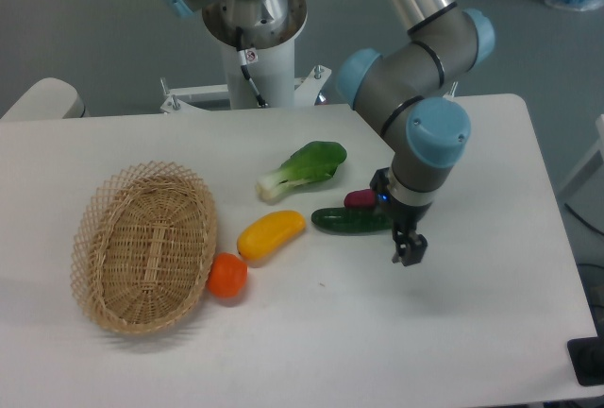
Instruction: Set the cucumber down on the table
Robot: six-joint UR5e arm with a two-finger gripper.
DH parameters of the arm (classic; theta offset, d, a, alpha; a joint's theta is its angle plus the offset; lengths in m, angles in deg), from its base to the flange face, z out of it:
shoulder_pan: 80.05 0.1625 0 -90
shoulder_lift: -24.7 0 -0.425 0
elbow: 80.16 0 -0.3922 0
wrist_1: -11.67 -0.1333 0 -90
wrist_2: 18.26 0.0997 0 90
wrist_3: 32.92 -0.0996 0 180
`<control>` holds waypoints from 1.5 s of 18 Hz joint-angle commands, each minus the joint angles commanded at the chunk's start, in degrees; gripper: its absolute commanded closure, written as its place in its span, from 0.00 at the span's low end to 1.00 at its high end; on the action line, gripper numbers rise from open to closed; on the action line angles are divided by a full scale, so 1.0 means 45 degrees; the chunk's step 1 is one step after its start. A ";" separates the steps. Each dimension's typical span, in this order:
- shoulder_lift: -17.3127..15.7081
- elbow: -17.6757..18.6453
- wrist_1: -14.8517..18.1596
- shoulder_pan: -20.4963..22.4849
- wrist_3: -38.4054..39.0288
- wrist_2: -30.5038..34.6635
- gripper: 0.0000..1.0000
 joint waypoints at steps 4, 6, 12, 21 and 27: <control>0.0879 -0.1543 0.0603 -0.0040 0.0666 0.0000 0.00; 0.1192 -0.2305 0.1150 -0.0098 0.0918 0.0020 0.00; 0.2149 -0.4474 0.2636 -0.0235 0.1506 0.0272 0.00; 0.2522 -0.5024 0.2969 -0.0372 0.1486 0.0430 0.00; 0.2522 -0.5004 0.2930 -0.0489 0.1486 0.0566 0.00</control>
